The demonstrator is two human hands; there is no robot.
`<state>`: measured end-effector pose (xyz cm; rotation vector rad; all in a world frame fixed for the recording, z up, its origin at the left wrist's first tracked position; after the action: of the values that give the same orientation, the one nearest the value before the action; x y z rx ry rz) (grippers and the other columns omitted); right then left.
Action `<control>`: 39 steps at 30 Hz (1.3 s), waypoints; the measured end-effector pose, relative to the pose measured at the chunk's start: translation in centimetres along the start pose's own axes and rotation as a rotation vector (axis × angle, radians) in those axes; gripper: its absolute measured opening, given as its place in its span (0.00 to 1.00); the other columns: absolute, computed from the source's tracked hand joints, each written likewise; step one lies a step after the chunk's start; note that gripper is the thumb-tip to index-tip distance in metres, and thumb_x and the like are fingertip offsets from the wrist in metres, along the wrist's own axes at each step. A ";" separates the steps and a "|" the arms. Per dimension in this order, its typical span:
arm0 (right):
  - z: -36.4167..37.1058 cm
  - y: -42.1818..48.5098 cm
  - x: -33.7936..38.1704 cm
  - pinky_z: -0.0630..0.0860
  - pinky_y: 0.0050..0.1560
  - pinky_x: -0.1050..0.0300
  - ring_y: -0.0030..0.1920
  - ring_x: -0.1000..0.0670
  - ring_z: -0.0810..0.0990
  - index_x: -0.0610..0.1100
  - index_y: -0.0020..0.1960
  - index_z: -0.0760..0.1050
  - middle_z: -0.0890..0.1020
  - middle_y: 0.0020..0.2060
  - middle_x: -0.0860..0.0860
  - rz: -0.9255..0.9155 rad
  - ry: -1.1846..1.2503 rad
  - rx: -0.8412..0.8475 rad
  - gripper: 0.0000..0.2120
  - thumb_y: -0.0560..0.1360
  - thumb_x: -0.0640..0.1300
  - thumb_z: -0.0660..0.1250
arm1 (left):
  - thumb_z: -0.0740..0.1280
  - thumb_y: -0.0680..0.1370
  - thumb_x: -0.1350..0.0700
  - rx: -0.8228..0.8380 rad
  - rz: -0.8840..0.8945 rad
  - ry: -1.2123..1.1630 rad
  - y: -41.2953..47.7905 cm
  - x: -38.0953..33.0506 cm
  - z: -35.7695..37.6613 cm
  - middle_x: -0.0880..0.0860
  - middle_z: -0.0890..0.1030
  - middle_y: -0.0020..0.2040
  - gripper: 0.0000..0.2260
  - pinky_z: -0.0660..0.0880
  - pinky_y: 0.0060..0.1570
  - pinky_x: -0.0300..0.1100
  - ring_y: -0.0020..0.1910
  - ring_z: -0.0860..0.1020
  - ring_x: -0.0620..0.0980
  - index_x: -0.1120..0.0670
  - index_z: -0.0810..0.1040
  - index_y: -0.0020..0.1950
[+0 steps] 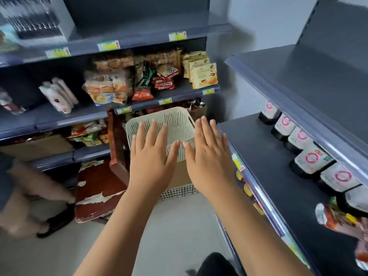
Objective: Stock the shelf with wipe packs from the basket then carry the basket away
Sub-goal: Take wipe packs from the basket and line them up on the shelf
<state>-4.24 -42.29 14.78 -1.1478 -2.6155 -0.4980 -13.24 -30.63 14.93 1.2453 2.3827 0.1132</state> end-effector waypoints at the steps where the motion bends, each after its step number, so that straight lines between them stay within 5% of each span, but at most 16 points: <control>1: 1.0 1.1 0.2 0.43 0.82 0.47 0.83 0.51 0.40 0.46 0.84 0.44 0.45 0.84 0.51 -0.011 -0.007 0.018 0.38 0.79 0.63 0.32 | 0.44 0.82 0.34 -0.002 -0.008 0.000 0.8 0.8 0.5 0.52 0.57 0.84 0.33 0.45 0.81 0.54 0.84 0.45 0.55 0.49 0.62 0.82; 9: 8.5 13.1 -1.6 0.45 0.82 0.46 0.82 0.50 0.37 0.46 0.84 0.42 0.42 0.83 0.52 -0.008 0.061 0.181 0.39 0.79 0.64 0.32 | 0.44 0.82 0.33 0.060 -0.087 0.026 11.4 5.3 7.2 0.52 0.56 0.84 0.34 0.43 0.81 0.51 0.84 0.45 0.55 0.50 0.63 0.82; 13: 11.4 20.7 -2.7 0.42 0.82 0.48 0.82 0.51 0.36 0.49 0.84 0.40 0.41 0.83 0.54 -0.079 0.091 0.308 0.31 0.85 0.60 0.42 | 0.47 0.84 0.35 0.062 -0.131 0.074 18.6 7.2 9.4 0.52 0.53 0.85 0.32 0.38 0.78 0.47 0.83 0.40 0.54 0.52 0.59 0.83; 18: 16.1 27.5 -3.0 0.41 0.79 0.53 0.83 0.51 0.41 0.48 0.84 0.46 0.46 0.83 0.55 -0.155 0.140 0.461 0.32 0.85 0.62 0.45 | 0.53 0.84 0.37 0.086 -0.217 0.070 25.1 10.5 12.5 0.51 0.56 0.84 0.31 0.46 0.80 0.51 0.84 0.42 0.54 0.52 0.60 0.82; 22: 21.7 30.5 -4.1 0.56 0.81 0.46 0.82 0.48 0.53 0.47 0.84 0.51 0.52 0.83 0.53 0.008 0.291 0.661 0.32 0.85 0.61 0.50 | 0.54 0.85 0.39 0.202 -0.373 -0.048 26.6 14.0 16.8 0.50 0.57 0.84 0.29 0.45 0.80 0.50 0.83 0.43 0.53 0.52 0.61 0.82; 26: 27.3 31.8 -6.6 0.75 0.64 0.42 0.65 0.43 0.76 0.47 0.78 0.60 0.70 0.73 0.46 0.156 0.267 0.793 0.28 0.82 0.58 0.54 | 0.60 0.85 0.47 0.296 -0.571 -0.222 25.9 18.9 22.0 0.54 0.62 0.81 0.25 0.50 0.80 0.50 0.82 0.53 0.56 0.56 0.64 0.80; 28: 30.1 31.7 -7.9 0.76 0.59 0.45 0.59 0.44 0.79 0.44 0.74 0.64 0.74 0.63 0.47 0.231 0.244 0.868 0.26 0.82 0.57 0.54 | 0.62 0.84 0.49 0.365 -0.657 -0.238 24.9 21.2 24.6 0.56 0.63 0.80 0.26 0.54 0.80 0.52 0.80 0.57 0.56 0.56 0.63 0.80; 30: 33.0 31.4 -9.1 0.74 0.64 0.47 0.63 0.39 0.78 0.40 0.72 0.69 0.77 0.64 0.41 0.328 0.197 0.919 0.24 0.84 0.54 0.53 | 0.63 0.84 0.50 0.449 -0.690 -0.209 24.2 23.2 27.1 0.57 0.63 0.80 0.29 0.54 0.80 0.52 0.80 0.57 0.58 0.57 0.59 0.81; 34: 40.3 29.5 -11.2 0.74 0.56 0.55 0.60 0.41 0.81 0.42 0.65 0.78 0.81 0.62 0.40 0.461 0.054 1.079 0.23 0.80 0.55 0.57 | 0.67 0.81 0.54 0.603 -0.758 -0.187 23.0 26.0 31.4 0.60 0.60 0.80 0.37 0.60 0.77 0.52 0.79 0.60 0.61 0.55 0.50 0.84; 39: 45.8 30.5 -10.5 0.74 0.65 0.53 0.68 0.42 0.77 0.40 0.75 0.69 0.74 0.72 0.41 0.445 -0.081 1.175 0.24 0.82 0.46 0.61 | 0.71 0.80 0.55 0.764 -0.730 -0.004 22.2 29.4 34.8 0.56 0.54 0.83 0.43 0.57 0.78 0.51 0.82 0.54 0.57 0.50 0.44 0.85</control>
<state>21.69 -11.61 -24.27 -1.1698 -1.9504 1.0386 3.88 1.31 -20.50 0.5217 2.8018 -1.0937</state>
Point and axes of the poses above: each hand's wrist, its own y-axis towards the middle knuckle, its own z-axis out of the palm, x = y × z, the point moved 4 cm from there along y, towards the middle knuckle
